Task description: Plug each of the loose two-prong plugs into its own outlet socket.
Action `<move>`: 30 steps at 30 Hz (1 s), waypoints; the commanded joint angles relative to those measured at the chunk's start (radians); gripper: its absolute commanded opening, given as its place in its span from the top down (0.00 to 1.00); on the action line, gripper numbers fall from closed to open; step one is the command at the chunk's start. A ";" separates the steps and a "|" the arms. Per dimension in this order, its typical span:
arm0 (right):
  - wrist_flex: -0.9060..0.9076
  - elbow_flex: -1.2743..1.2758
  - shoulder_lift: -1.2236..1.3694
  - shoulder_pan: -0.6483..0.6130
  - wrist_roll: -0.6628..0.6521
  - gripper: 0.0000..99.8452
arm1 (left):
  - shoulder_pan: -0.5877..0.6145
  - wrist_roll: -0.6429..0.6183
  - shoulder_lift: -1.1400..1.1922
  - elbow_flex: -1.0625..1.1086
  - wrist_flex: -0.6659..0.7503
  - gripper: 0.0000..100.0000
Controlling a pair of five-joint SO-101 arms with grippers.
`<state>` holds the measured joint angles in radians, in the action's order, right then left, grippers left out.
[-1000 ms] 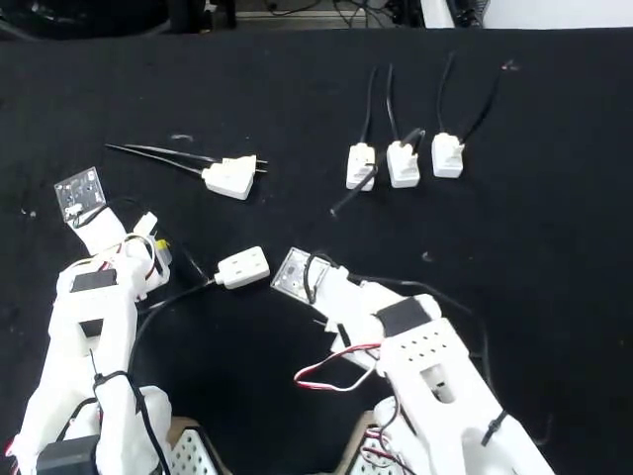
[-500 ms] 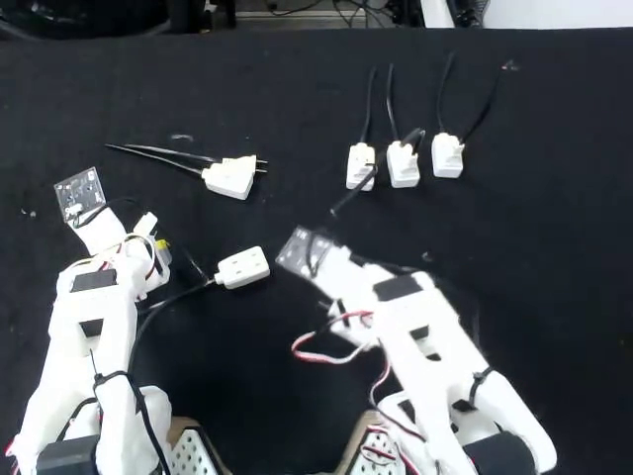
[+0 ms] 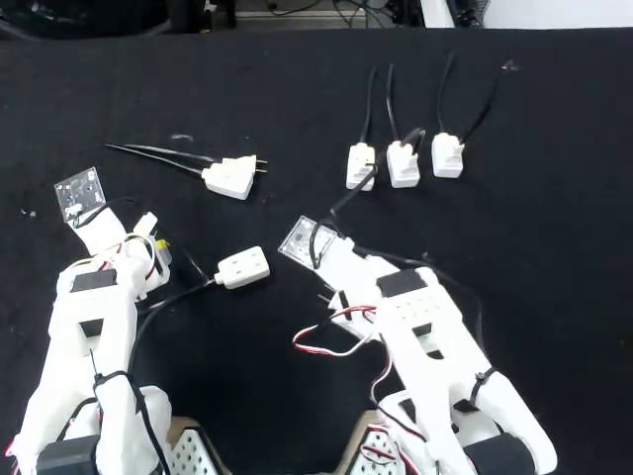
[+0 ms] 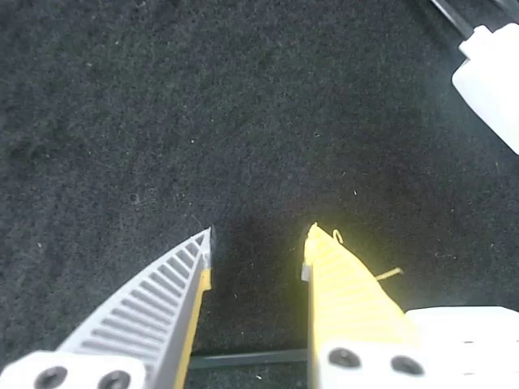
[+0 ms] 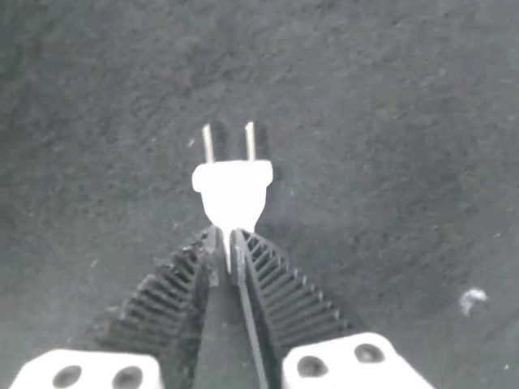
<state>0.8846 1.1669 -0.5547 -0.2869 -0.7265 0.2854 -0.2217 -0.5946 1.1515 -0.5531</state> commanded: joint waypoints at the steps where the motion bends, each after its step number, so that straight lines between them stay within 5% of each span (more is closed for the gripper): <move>1: 0.107 -0.088 -0.074 0.021 -0.009 0.91 | -0.002 0.011 -0.028 -0.008 0.017 0.81; 5: 0.129 -0.096 -0.073 0.021 -0.012 0.81 | -0.002 0.011 -0.028 -0.008 0.015 0.81; 11: 0.129 -0.094 -0.073 0.021 -0.074 0.88 | -0.002 0.011 -0.028 -0.008 0.014 0.81; 30: 0.014 -0.157 0.151 0.020 -0.003 0.86 | -0.002 0.011 -0.028 -0.008 0.015 0.81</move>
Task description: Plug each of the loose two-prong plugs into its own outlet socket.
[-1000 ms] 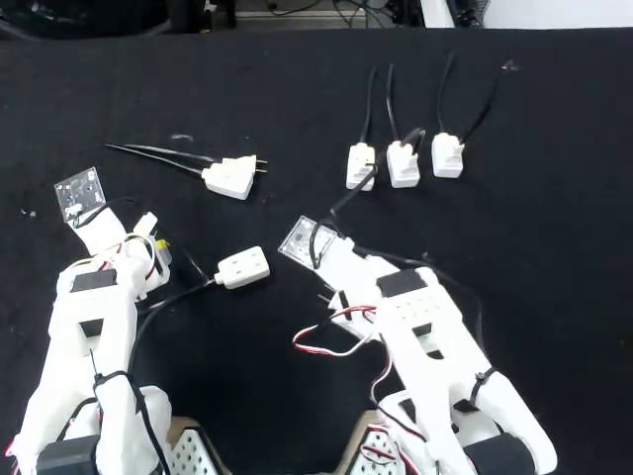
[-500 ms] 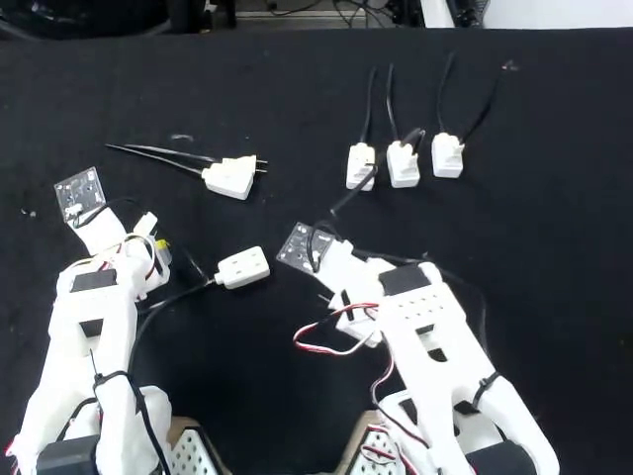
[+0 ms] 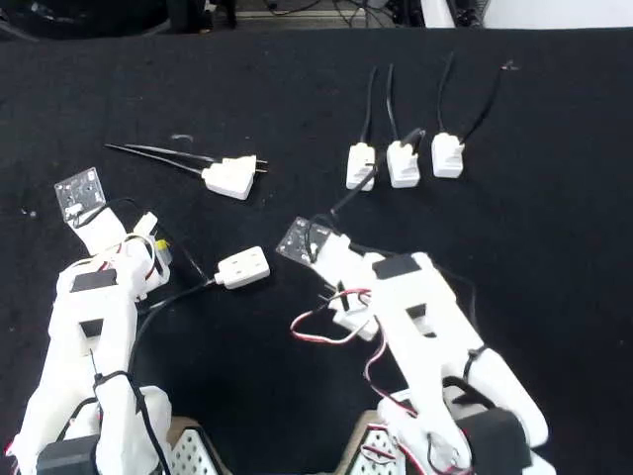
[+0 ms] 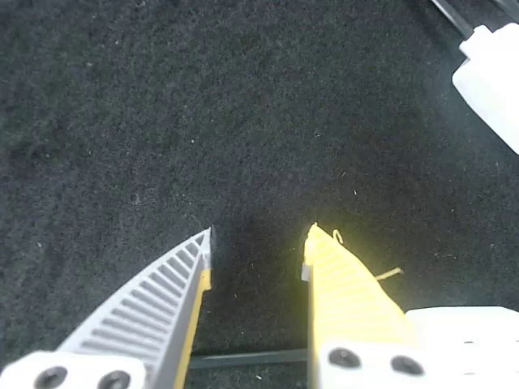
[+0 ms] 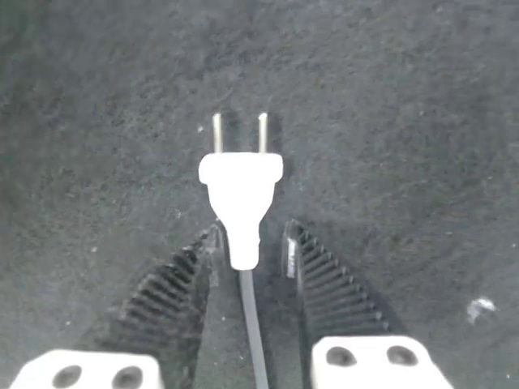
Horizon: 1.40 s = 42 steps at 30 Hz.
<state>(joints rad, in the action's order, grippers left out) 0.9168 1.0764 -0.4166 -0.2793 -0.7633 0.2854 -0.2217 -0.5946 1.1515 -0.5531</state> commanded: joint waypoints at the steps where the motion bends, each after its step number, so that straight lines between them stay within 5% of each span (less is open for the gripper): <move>1: -0.017 -0.071 0.015 0.012 0.041 0.83 | -0.002 0.011 -0.028 -0.008 0.015 0.81; 5: -0.017 -0.076 0.007 0.011 0.032 0.73 | -0.002 0.011 -0.028 -0.008 0.015 0.81; 14: -0.025 -0.028 0.015 -0.126 0.040 0.75 | -0.002 0.011 -0.028 -0.008 0.017 0.81; 31: -0.083 0.008 0.016 -0.075 0.041 0.75 | -0.002 0.011 -0.028 -0.008 0.015 0.81; 37: -0.126 0.024 0.016 -0.075 0.041 0.88 | -0.002 0.011 -0.028 -0.008 0.015 0.81; 42: -0.127 0.027 0.016 -0.075 0.041 0.90 | -0.002 0.011 -0.028 -0.008 0.015 0.81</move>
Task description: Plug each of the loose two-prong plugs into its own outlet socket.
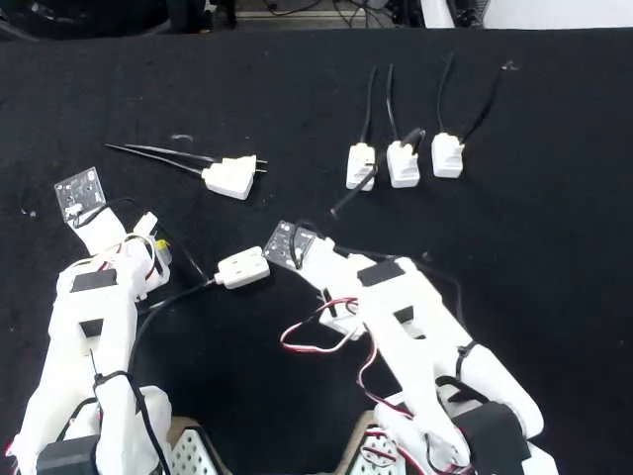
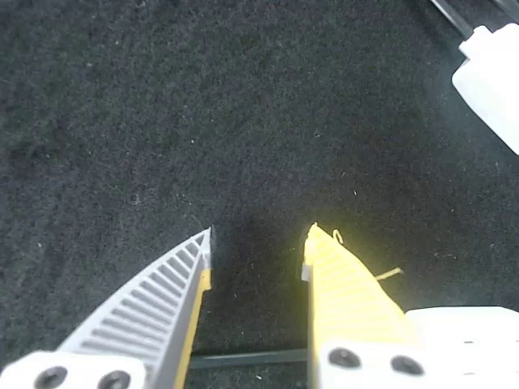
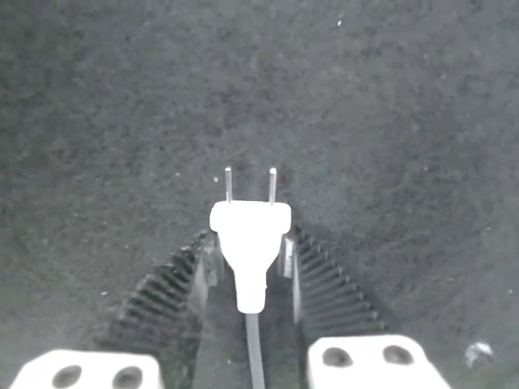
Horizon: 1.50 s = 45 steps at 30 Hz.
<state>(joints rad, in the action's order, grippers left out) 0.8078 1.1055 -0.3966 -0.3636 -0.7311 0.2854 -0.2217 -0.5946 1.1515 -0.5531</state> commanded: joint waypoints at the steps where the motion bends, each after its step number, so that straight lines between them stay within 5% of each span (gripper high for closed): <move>1: -0.018 -0.002 -0.004 0.009 0.009 0.90 | -0.002 0.011 -0.028 -0.008 0.015 0.81; 15: 0.025 -0.087 0.104 0.012 0.103 0.80 | -0.002 0.011 -0.028 -0.008 0.015 0.81; 23: 0.043 -0.122 0.151 0.055 0.101 0.99 | -0.002 0.011 -0.028 -0.008 0.015 0.81; 30: 0.043 -0.122 0.151 0.055 0.103 0.98 | -0.002 0.011 -0.028 -0.008 0.015 0.81; 37: 0.078 -0.127 0.151 0.055 0.072 0.77 | -0.002 0.011 -0.028 -0.008 0.015 0.81; 45: 0.092 -0.124 0.151 0.061 0.052 0.87 | -0.002 0.011 -0.028 -0.008 0.015 0.81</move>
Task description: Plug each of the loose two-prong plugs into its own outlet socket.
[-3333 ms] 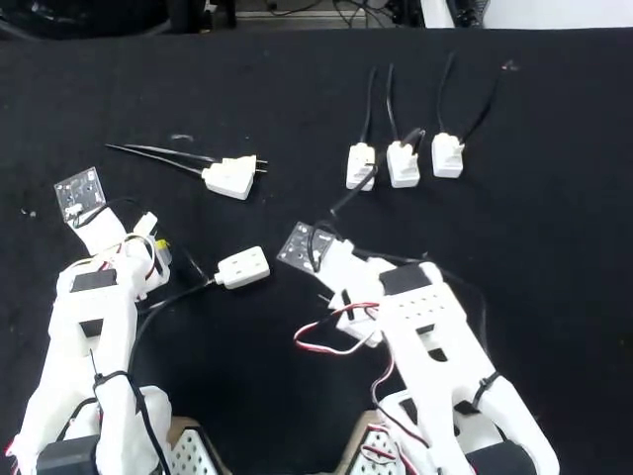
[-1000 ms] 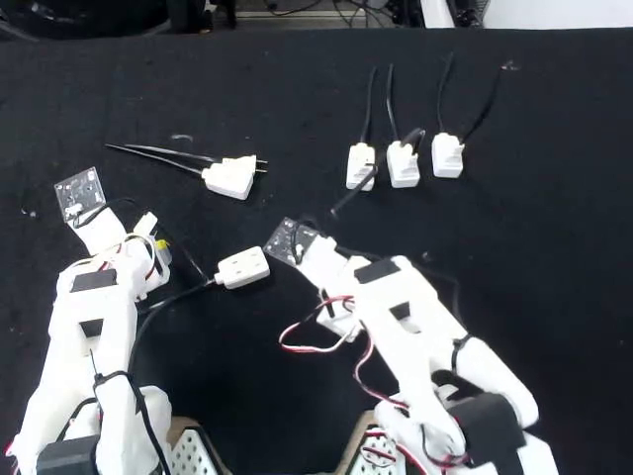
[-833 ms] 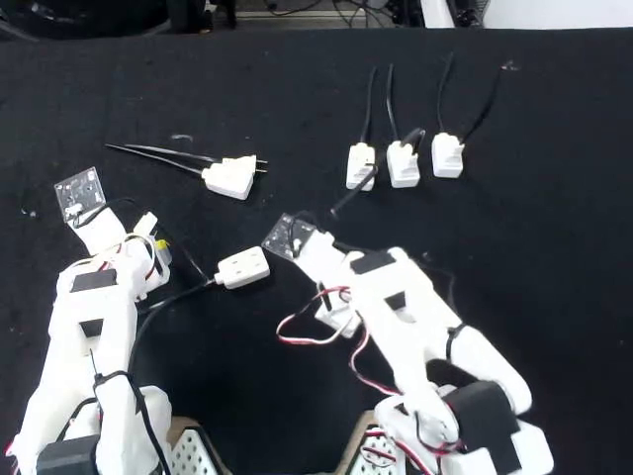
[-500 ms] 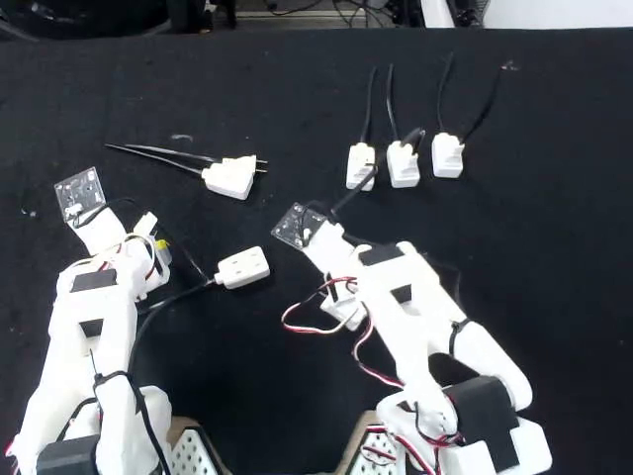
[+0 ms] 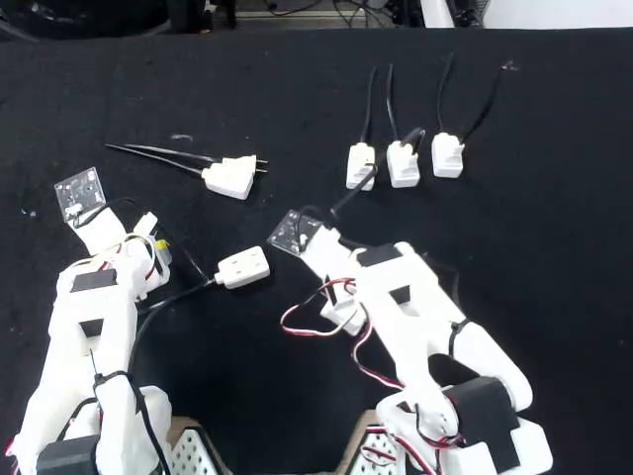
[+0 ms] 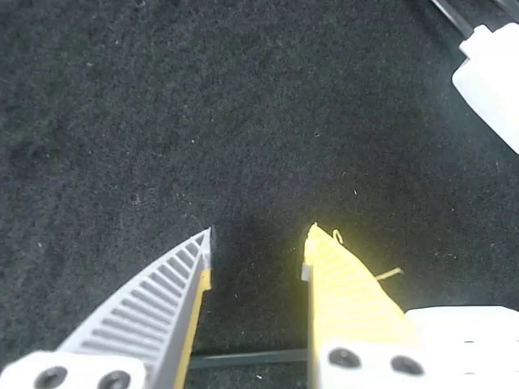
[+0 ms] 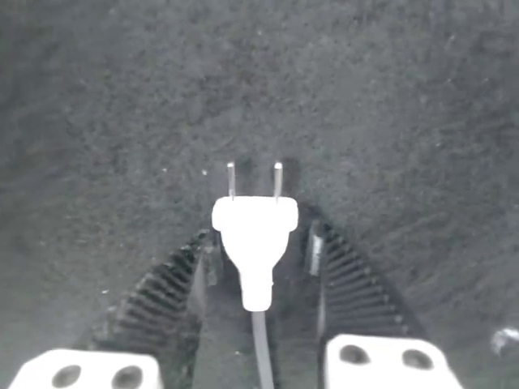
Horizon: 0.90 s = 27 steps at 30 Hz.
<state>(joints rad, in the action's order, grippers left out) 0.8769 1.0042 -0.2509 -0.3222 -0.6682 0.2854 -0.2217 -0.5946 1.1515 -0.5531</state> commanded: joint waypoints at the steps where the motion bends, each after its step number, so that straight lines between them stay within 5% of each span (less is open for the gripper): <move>1: 0.025 -0.022 0.005 0.020 -0.011 0.89 | -0.002 0.011 -0.028 -0.008 0.015 0.81; 5: 0.025 -0.022 0.008 0.020 -0.009 0.99 | -0.002 0.011 -0.028 -0.008 0.015 0.81; 19: 0.137 -0.068 -0.133 -0.002 -0.012 0.99 | -0.002 0.011 -0.028 -0.008 0.017 0.81; 27: 0.226 -0.125 -0.423 -0.252 0.037 0.99 | -0.002 0.011 -0.028 -0.008 0.015 0.81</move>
<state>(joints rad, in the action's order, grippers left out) 1.1040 0.9398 -0.5762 -0.4726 -0.6682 0.2854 -0.2217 -0.5946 1.1515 -0.5531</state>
